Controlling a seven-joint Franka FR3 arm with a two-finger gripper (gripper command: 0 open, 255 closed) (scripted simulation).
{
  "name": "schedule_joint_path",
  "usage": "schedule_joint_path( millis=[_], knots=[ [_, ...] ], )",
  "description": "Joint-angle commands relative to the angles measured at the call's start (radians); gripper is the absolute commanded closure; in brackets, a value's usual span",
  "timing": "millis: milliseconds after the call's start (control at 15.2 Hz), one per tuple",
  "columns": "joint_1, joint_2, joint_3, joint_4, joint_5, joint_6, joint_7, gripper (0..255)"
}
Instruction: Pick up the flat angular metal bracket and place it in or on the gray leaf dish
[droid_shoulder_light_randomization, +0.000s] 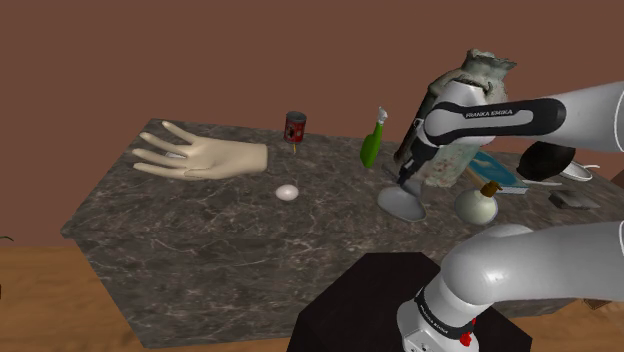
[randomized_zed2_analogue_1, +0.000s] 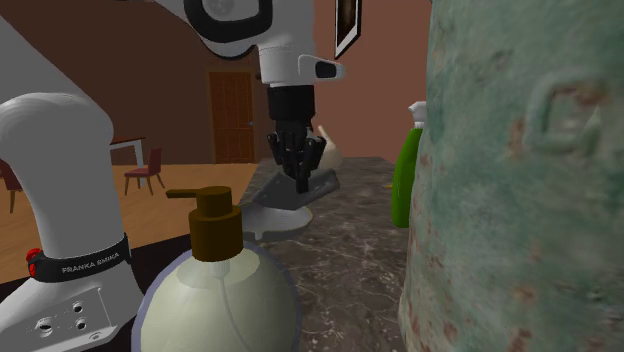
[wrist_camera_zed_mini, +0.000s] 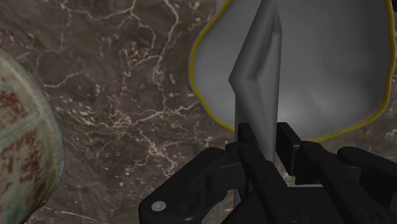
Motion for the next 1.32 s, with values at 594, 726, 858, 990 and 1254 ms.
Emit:
schedule_joint_path(
  millis=[594,726,858,990,1254],
  knots=[
    [-0.028,-0.184,0.065,-0.046,-0.001,-0.143,0.040,255],
    [-0.030,-0.174,0.058,-0.067,-0.006,-0.112,0.039,255],
    [-0.032,-0.161,0.051,-0.088,-0.012,-0.079,0.039,255],
    [-0.033,-0.147,0.044,-0.107,-0.018,-0.045,0.038,255],
    [-0.035,-0.113,0.028,-0.144,-0.029,0.025,0.036,255]
  ],
)
